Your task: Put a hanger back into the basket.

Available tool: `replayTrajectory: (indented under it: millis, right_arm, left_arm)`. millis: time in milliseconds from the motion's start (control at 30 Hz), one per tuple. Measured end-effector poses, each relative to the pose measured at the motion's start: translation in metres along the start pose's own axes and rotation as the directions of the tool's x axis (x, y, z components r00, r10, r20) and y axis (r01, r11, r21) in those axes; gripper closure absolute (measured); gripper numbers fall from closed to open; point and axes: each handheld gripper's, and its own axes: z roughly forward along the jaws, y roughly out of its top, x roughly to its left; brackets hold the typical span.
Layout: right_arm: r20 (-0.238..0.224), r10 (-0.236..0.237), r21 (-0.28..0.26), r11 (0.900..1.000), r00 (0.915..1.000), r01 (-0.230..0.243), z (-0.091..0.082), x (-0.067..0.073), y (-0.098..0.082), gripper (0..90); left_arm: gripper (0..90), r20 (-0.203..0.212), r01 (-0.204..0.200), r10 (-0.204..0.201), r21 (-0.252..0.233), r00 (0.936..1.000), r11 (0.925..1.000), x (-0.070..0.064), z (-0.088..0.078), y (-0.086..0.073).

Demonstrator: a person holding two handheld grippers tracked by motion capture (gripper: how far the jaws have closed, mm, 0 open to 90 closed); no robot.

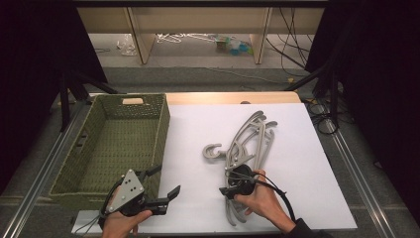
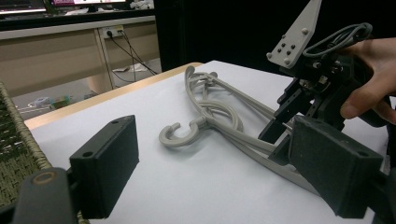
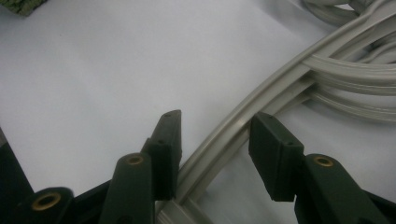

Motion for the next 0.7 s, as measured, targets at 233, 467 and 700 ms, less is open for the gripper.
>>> replayTrajectory:
  millis: [233,467,700]
  right_arm:
    - [0.043,-0.021,-0.003,1.0,0.9988,0.021,0.006,0.005,0.004,53.5]
    - [-0.032,-0.004,-0.008,1.0,0.9995,0.004,-0.005,0.001,0.008,64.6]
    - [-0.081,-0.015,0.02,1.0,0.9966,0.017,-0.015,-0.005,0.001,72.9]
  left_arm:
    - [15.9,0.001,-0.003,0.003,0.0,1.0,1.0,0.0,0.0,0.0]
    - [15.9,0.0,-0.008,0.008,-0.008,1.0,0.9999,0.001,0.0,0.001]
    - [15.9,0.001,-0.01,0.01,-0.004,0.9999,0.9999,0.001,-0.001,0.001]
